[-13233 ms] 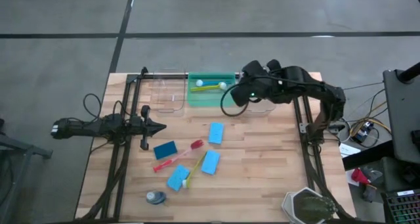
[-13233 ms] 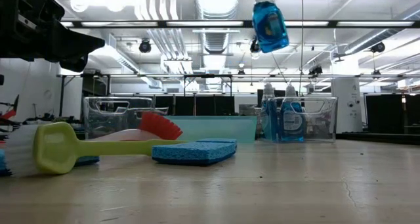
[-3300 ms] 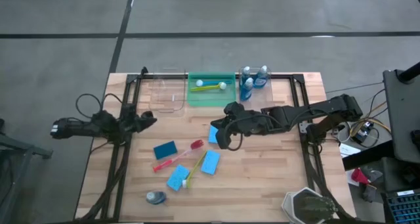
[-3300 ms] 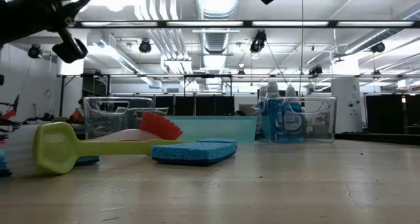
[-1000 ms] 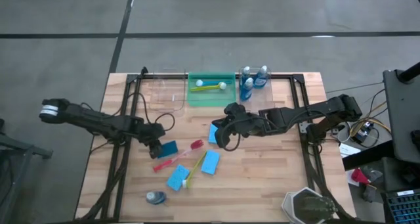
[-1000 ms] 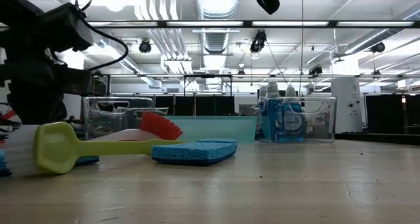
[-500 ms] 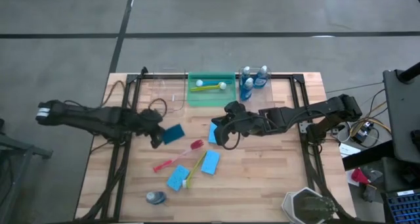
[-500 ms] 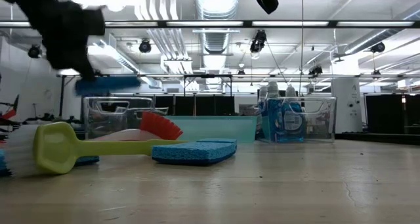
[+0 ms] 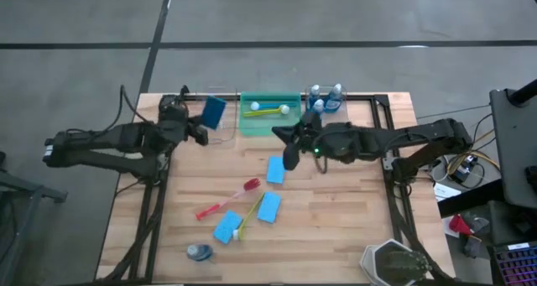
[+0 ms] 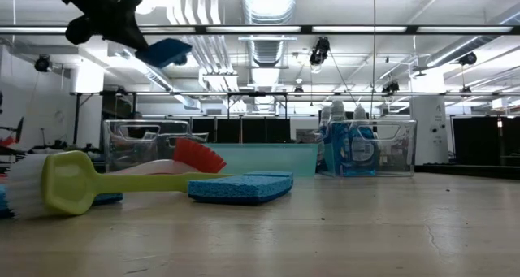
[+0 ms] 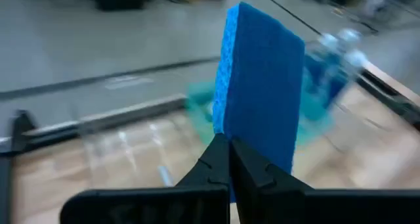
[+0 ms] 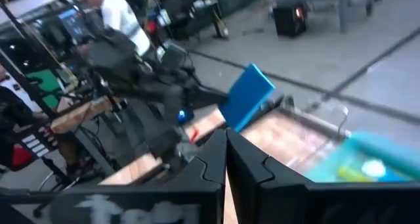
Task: Pick & Place Kitchen Sink Supplies
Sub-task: Put the blue sponge wipe into the left transparent bin
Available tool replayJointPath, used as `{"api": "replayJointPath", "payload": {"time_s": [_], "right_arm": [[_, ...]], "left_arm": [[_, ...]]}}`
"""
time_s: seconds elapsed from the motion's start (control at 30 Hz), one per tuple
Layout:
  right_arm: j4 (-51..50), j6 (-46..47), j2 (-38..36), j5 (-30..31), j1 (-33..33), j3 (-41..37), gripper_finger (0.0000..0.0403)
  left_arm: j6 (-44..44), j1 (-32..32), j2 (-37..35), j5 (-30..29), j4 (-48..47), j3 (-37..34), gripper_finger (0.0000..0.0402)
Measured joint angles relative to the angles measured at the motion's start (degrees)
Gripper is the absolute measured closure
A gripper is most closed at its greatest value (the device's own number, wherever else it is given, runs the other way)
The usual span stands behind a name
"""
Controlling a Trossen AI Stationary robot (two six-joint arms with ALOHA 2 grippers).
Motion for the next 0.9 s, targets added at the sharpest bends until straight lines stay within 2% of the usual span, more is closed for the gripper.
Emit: {"api": "replayJointPath", "payload": {"time_s": [0.27,0.47,0.63,0.9], "right_arm": [[2.84,-11.05,-5.82,-0.03,-0.71,0.00,0.0394],[2.44,-17.30,-9.81,-0.69,-0.64,0.00,0.0394],[1.51,-20.84,-12.40,-0.84,-0.62,0.00,0.0394],[-2.78,-24.18,-14.12,-0.83,-0.62,0.00,0.0394]], "left_arm": [[-11.48,9.18,2.14,3.40,2.75,-3.63,0.0401],[-22.30,17.21,5.55,11.42,7.12,-7.51,0.0401],[-23.21,23.60,9.45,18.22,11.33,-8.18,0.0401],[-23.58,32.78,16.97,28.50,11.80,-6.90,0.0401]]}}
